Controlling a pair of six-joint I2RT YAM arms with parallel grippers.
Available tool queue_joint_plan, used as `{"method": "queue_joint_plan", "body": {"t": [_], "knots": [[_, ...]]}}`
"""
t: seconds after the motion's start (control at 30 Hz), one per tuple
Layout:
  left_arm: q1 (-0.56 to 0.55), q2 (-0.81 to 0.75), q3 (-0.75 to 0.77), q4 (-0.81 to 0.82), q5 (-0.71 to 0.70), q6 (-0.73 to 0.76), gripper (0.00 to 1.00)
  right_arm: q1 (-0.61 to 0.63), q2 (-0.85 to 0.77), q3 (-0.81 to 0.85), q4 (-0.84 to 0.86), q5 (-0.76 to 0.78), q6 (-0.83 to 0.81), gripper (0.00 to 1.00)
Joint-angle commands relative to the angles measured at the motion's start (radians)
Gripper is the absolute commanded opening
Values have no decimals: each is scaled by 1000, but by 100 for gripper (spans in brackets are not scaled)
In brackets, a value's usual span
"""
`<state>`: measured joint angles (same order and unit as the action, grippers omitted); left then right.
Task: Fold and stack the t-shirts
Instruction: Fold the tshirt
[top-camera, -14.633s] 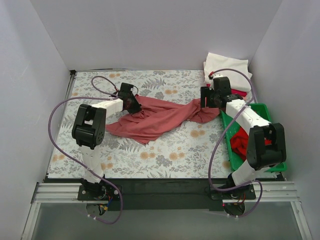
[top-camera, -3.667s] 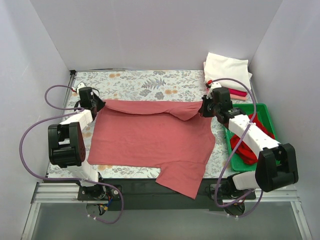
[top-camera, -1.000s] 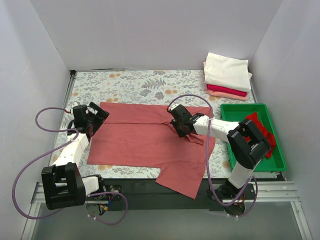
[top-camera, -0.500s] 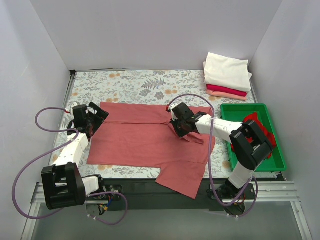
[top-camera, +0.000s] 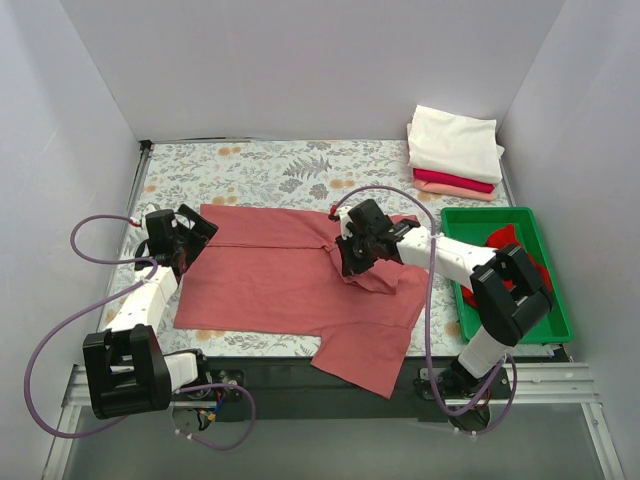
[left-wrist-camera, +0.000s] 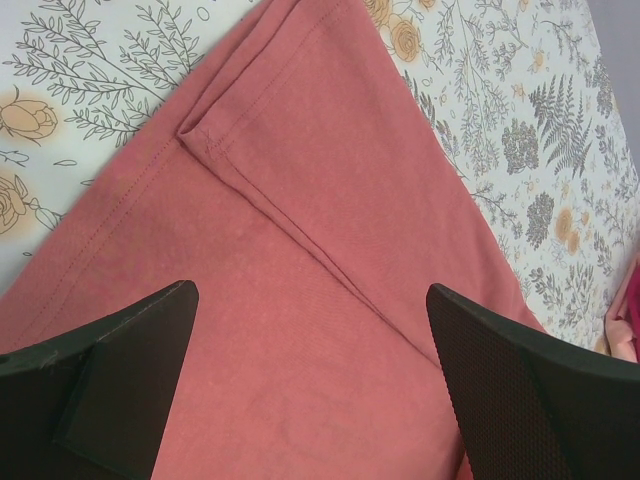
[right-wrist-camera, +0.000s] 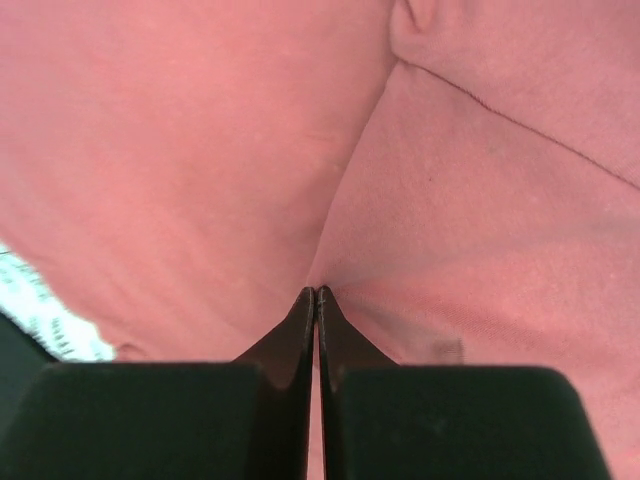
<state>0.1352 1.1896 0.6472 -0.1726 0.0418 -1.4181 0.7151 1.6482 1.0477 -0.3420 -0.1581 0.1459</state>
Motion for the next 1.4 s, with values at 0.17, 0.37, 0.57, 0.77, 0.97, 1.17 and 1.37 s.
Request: {"method": "queue_joint_plan", "body": {"t": [0.17, 0.37, 0.57, 0.77, 0.97, 1.17, 1.37], "knots": [[-3, -4, 11, 1, 15, 2, 98, -57, -71, 43, -25, -119, 47, 1], [-5, -5, 8, 4, 17, 1, 98, -83, -30, 34, -35, -167, 54, 32], [-3, -7, 9, 2, 17, 4, 98, -98, -74, 20, -51, -75, 41, 68], [-5, 25, 28, 8, 41, 16, 98, -229, -160, -38, -46, 6, 76, 70], [-6, 149, 97, 42, 125, 25, 98, -353, -110, -46, 3, -23, 61, 72], [-5, 290, 195, 94, 167, 22, 98, -405, 33, 64, 26, -15, 12, 95], [-6, 499, 275, 151, 202, -2, 98, -474, 203, 167, 34, 6, 7, 98]]}}
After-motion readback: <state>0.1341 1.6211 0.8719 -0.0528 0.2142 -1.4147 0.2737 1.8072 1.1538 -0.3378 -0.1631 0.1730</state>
